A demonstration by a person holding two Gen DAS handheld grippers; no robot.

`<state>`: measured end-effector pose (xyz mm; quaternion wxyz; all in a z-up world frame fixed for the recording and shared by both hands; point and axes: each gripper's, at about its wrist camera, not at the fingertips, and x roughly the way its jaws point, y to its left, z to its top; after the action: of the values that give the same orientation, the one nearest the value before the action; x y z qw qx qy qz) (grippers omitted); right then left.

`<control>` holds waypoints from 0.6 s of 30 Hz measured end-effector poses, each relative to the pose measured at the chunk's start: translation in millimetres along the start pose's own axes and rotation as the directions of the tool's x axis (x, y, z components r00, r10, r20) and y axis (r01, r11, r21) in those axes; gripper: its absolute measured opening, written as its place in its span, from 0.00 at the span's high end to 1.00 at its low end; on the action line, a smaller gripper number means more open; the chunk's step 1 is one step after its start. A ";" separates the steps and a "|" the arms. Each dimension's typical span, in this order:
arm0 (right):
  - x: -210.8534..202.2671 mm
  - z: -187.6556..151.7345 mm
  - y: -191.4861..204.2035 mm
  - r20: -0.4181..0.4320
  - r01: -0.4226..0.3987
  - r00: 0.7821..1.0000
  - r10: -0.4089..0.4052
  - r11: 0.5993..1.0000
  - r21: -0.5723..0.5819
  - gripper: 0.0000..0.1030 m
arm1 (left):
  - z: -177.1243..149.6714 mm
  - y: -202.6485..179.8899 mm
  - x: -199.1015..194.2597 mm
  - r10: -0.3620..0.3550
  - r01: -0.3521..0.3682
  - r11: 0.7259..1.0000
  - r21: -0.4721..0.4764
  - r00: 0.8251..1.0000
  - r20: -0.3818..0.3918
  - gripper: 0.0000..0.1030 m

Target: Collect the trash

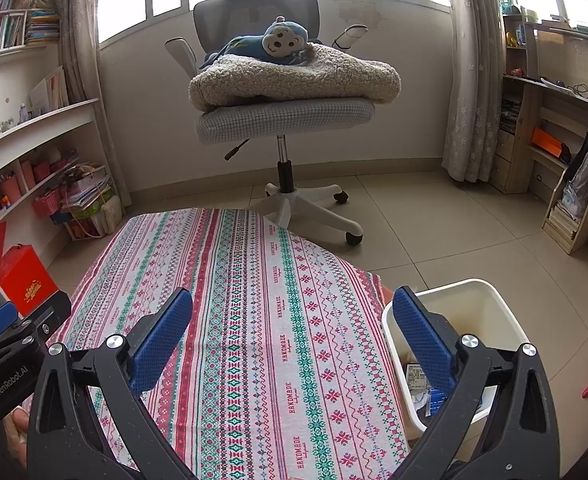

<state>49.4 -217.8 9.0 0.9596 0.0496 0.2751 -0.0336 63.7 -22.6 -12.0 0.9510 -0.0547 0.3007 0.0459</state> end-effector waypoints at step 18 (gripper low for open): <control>1.6 -0.1 -0.5 -0.003 0.000 1.000 0.000 1.000 0.000 0.07 | -1.0 2.2 1.7 0.002 -0.002 1.000 -0.005 1.000 -0.009 0.07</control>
<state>50.7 -218.3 8.0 0.9592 0.0496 0.2763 -0.0334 64.3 -20.4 -14.0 0.9495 -0.0571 0.3049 0.0474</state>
